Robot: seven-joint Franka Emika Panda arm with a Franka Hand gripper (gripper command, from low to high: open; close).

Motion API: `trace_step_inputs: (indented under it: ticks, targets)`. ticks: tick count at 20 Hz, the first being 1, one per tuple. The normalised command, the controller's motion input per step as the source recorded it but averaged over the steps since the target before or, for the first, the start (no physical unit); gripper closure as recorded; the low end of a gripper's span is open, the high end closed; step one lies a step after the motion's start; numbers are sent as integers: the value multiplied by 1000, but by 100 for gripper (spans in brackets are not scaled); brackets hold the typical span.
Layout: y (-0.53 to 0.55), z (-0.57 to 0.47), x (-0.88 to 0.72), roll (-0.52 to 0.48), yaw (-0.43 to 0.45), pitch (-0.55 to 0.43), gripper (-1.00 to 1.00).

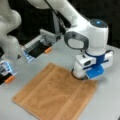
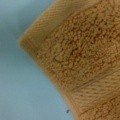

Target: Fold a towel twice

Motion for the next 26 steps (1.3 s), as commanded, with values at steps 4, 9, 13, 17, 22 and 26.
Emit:
trace_step_inputs:
  ticks: [4, 9, 13, 17, 22, 26]
  targets:
    - [120, -190, 137, -314, -19, -52, -100]
    - [143, -86, 147, -238, 32, -49, -100]
    - [106, -18, 144, -203, 66, -58, -100]
    - [71, -36, 146, -172, 60, -90, -100]
    - [28, -85, 133, -152, 66, -92, -100]
    - [-1, -116, 110, -145, 50, -77, -100]
